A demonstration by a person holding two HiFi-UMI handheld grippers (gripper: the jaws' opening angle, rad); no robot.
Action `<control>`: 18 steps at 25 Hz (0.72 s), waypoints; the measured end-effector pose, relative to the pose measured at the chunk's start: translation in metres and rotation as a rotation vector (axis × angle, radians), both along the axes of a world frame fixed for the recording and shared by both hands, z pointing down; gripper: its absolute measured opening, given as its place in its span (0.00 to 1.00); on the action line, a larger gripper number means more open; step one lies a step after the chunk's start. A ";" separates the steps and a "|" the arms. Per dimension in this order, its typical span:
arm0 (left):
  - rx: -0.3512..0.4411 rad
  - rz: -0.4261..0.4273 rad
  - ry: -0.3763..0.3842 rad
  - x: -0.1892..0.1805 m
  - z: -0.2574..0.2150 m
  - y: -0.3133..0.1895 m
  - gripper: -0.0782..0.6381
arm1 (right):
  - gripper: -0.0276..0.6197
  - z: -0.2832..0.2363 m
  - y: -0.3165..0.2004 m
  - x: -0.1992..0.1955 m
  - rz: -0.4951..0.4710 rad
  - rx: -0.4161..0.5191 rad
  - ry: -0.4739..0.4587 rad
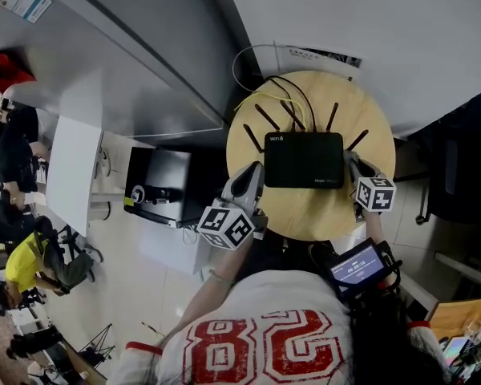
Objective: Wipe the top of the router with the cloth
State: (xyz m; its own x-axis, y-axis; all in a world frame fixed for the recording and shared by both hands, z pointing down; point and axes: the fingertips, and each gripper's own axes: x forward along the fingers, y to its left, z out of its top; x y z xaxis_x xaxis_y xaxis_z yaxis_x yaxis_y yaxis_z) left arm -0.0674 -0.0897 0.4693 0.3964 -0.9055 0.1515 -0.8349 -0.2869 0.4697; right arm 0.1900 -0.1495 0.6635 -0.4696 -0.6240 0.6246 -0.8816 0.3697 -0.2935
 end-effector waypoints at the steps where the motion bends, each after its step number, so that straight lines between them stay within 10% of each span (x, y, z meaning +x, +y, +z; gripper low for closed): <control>1: -0.001 0.000 0.000 0.001 0.000 0.000 0.10 | 0.11 0.000 0.000 0.000 -0.002 0.001 -0.003; 18: -0.006 0.084 0.011 0.021 0.003 0.002 0.10 | 0.11 0.004 0.050 -0.003 0.014 -0.032 -0.036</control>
